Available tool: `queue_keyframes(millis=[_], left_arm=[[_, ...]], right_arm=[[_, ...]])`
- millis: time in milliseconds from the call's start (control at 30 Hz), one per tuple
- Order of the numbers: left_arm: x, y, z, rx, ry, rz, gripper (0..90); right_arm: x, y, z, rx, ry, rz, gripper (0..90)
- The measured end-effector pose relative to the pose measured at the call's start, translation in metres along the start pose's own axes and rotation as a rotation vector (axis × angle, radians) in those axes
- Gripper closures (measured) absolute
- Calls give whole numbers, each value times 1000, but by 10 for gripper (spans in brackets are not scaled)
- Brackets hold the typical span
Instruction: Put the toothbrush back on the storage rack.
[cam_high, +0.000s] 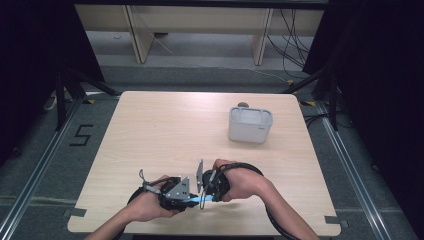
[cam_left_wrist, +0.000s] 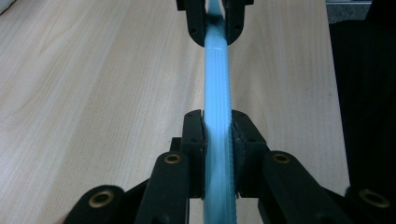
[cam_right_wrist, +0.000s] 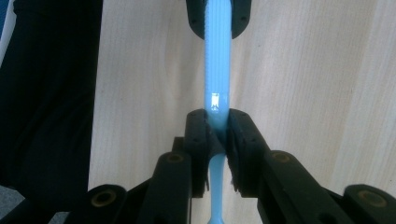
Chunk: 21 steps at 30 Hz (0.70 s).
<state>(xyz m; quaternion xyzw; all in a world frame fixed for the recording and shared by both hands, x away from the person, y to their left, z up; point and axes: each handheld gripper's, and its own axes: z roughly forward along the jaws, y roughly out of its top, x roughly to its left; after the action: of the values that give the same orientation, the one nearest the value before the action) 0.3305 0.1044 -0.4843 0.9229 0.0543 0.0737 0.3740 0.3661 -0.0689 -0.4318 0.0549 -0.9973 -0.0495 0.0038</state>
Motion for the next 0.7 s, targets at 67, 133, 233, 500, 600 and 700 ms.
queue_keyframes(millis=[67, 133, 233, 500, 600, 700], left_arm=[[1, 0, -1, -10, -3, -3, 777], [1, 0, -1, -9, -1, -3, 778], [2, 0, -3, -36, 14, -16, 779], [6, -6, -6, -63, 44, -79, 779], [8, -10, -8, -68, 69, -91, 779], [10, -13, -10, -83, 95, -118, 779]], right_arm=[[0, 0, -1, -3, 0, -4, 787], [1, 0, -3, -4, -5, 22, 783], [0, -2, -6, -19, -17, 41, 741], [1, -18, -26, -179, -87, 229, 628], [0, -25, -28, -243, -99, 293, 585], [1, -30, -28, -298, -91, 357, 573]])
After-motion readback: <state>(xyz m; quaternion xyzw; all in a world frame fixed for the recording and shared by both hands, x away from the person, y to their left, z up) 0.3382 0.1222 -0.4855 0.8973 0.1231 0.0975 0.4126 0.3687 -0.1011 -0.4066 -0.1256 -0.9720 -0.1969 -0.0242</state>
